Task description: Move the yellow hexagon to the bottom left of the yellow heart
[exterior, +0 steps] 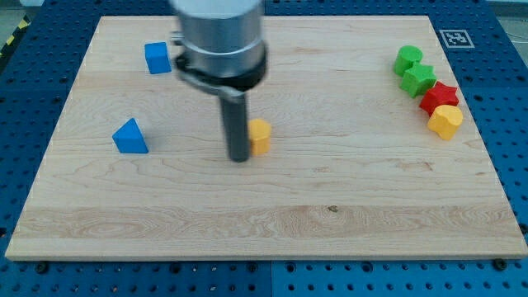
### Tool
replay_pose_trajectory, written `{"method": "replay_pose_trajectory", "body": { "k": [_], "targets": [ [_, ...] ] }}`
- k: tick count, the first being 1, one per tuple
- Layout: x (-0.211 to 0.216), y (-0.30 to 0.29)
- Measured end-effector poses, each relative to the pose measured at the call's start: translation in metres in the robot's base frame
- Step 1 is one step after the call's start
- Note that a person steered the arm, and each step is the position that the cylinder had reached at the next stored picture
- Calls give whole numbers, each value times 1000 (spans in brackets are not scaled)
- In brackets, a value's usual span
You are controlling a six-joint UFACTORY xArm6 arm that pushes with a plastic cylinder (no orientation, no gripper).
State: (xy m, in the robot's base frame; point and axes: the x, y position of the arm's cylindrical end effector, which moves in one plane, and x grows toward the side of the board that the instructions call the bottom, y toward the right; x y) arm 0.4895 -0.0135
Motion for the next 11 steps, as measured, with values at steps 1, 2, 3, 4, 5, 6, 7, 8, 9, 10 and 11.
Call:
{"method": "replay_pose_trajectory", "body": {
  "k": [1,2,3,4,5,6,7,8,9,10,11],
  "targets": [
    [-11,9],
    [-22,-53],
    [-62,-52],
    [-62,11],
    [-38,91],
    [-38,100],
    [-37,50],
    [-21,61],
    [7,92],
    [29,58],
    [63,50]
  ]
}}
